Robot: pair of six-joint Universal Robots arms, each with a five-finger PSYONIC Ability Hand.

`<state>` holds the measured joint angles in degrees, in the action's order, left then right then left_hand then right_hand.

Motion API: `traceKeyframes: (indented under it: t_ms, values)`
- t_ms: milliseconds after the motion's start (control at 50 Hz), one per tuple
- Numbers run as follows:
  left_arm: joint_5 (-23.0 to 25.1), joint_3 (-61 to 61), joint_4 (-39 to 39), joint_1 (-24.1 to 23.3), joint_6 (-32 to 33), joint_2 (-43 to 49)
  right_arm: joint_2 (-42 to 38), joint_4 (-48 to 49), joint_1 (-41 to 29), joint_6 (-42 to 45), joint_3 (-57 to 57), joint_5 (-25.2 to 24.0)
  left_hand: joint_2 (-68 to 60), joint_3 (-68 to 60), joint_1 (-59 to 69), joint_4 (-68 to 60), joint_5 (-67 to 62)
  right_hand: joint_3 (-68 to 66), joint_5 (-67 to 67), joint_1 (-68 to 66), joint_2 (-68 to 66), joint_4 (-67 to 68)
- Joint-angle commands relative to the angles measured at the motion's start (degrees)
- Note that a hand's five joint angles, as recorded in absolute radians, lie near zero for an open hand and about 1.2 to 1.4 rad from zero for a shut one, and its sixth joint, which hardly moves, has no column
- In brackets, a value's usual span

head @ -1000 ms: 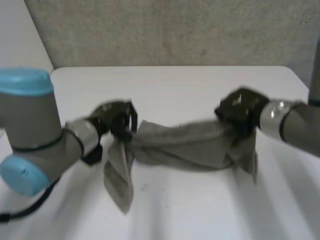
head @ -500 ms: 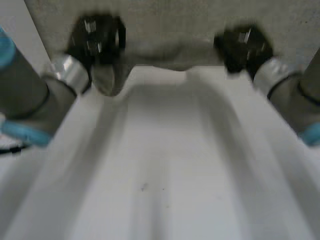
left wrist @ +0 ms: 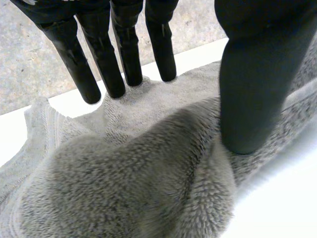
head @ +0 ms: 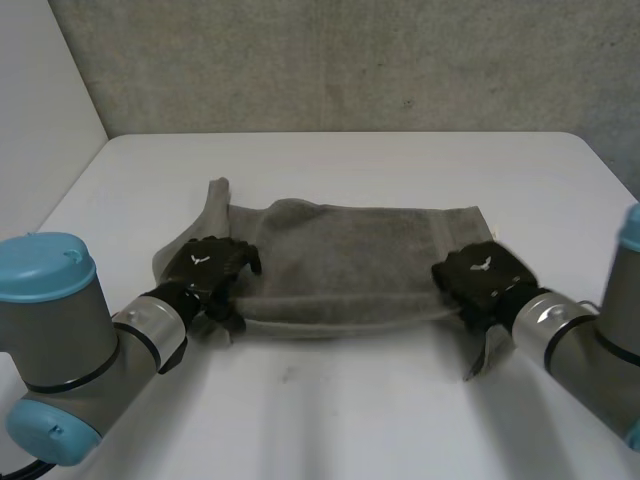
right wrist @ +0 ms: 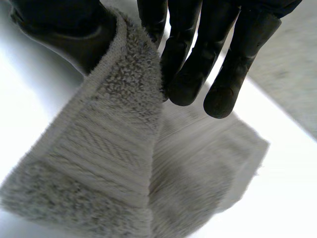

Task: Fold the towel.

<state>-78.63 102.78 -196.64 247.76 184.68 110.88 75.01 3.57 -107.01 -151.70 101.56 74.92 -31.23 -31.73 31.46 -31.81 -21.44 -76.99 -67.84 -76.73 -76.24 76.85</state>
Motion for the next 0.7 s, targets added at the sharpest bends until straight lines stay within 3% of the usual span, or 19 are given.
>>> traceKeyframes:
  t_ms: [20, 160, 440, 520, 540, 580, 640, 700]
  values:
    - [-0.03, 0.14, -0.67, -0.08, -0.2, 0.74, 5.49, 6.8, 5.4, -12.72, 4.16, -3.02, 6.21, 6.71, -6.44, 6.79, 6.42, -3.01, -2.16, -3.27, -3.76, 3.15]
    - [-1.09, 1.37, -0.67, -0.61, -0.73, 0.57, 5.67, 6.8, 6.11, -15.47, 4.34, -5.04, 6.38, 6.88, -6.61, 6.96, 6.59, -3.01, -2.16, -3.27, -3.76, 3.15]
    - [-6.45, 5.85, -0.67, -4.21, -3.19, -5.67, 5.23, 8.56, 7.61, -15.29, 5.05, -4.08, 5.54, 6.04, -5.77, 6.12, 5.75, -3.01, -2.16, -3.27, -3.76, 3.15]
    - [-8.12, 6.12, -0.06, -3.69, -3.1, -7.17, 4.97, 9.53, 10.15, -14.94, 4.52, -3.82, -7.24, -6.74, 7.01, -6.67, -7.04, -3.01, -2.16, -3.27, -3.76, 3.15]
    - [-8.38, 6.2, -0.06, -3.43, -3.1, -7.95, 4.71, 9.53, 10.33, -14.94, 4.35, -3.82, -17.9, -17.4, 17.67, -17.33, -17.69, -3.01, -2.16, -3.27, -3.76, 3.15]
    - [-8.3, 6.38, 0.12, -2.99, -3.02, -8.48, 4.27, 9.53, 10.42, -14.86, 4.26, -3.82, -25.17, -24.67, 24.94, -24.59, -24.96, -3.01, -2.16, -3.27, -3.76, 3.15]
    - [-7.77, 6.47, 0.03, -2.11, -2.93, -9.1, 3.48, 9.44, 10.42, -14.86, 3.99, -3.99, -26.93, -26.43, 26.69, -26.35, -26.72, -3.01, -2.16, -3.27, -3.76, 3.15]
    - [-7.59, 6.12, 0.03, -1.49, -3.01, -8.67, 2.77, 9.26, 10.24, -14.77, 3.99, -4.26, -20.75, -20.25, 20.52, -20.17, -20.54, -3.01, -2.16, -3.27, -3.76, 3.15]
